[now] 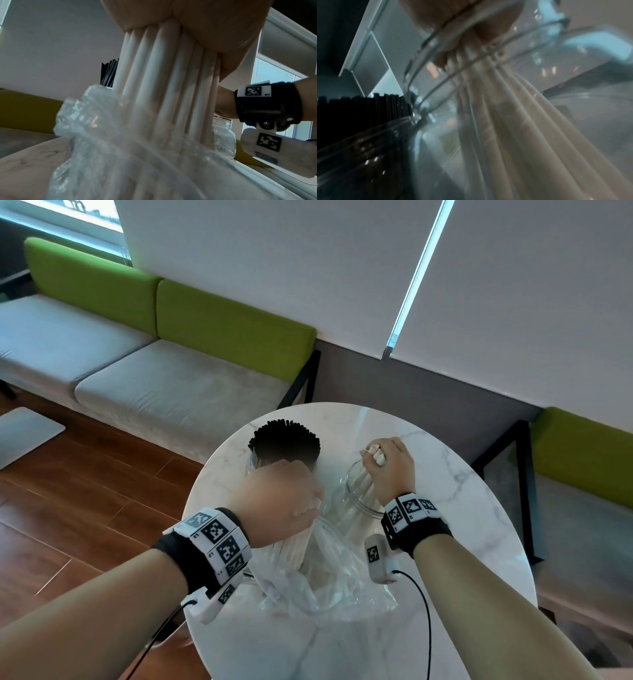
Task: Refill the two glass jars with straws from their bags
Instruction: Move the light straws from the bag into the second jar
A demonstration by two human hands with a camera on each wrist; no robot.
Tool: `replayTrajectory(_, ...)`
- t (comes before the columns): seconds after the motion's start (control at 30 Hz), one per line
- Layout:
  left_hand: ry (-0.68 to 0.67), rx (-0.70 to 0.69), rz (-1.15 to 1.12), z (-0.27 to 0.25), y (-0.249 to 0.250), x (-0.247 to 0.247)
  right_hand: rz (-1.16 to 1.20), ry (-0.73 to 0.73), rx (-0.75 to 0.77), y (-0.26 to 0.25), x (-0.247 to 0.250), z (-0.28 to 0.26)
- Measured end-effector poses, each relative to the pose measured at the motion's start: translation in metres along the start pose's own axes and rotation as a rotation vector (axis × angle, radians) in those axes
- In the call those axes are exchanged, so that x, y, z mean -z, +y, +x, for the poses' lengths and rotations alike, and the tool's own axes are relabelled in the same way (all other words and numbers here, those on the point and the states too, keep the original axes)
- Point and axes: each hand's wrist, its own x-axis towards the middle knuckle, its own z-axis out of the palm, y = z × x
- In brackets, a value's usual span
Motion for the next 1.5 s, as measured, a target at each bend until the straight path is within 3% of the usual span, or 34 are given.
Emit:
replayTrajectory(0.1,-0.003,-0.002,-0.009,-0.001,-0.001,0.001,0.024,0.102,-0.058,0.005,0.016,0.002)
replayTrajectory(0.4,-0.014,0.000,-0.009,-0.001,0.000,0.003,0.007,0.040,-0.206,0.021,0.022,0.000)
replayTrajectory(0.77,-0.011,0.001,0.000,-0.004,-0.003,0.004,-0.170,0.111,-0.123,0.021,0.020,0.008)
replayTrajectory(1.03,-0.025,-0.001,0.013,-0.005,-0.004,0.006,-0.369,-0.020,0.024,0.026,0.022,0.005)
replayTrajectory(1.17,-0.031,0.006,0.011,-0.004,-0.003,0.007,-0.406,-0.181,0.108,0.025,0.022,0.004)
replayTrajectory(1.23,-0.036,0.007,0.015,-0.005,-0.003,0.007,-0.352,-0.143,0.137,0.025,0.021,0.003)
replayTrajectory(1.37,-0.035,0.004,0.009,-0.005,-0.003,0.007,-0.365,-0.083,0.135,0.025,0.022,0.001)
replayTrajectory(1.5,-0.044,0.002,0.019,-0.004,-0.004,0.006,-0.559,-0.213,0.069,0.016,0.029,0.003)
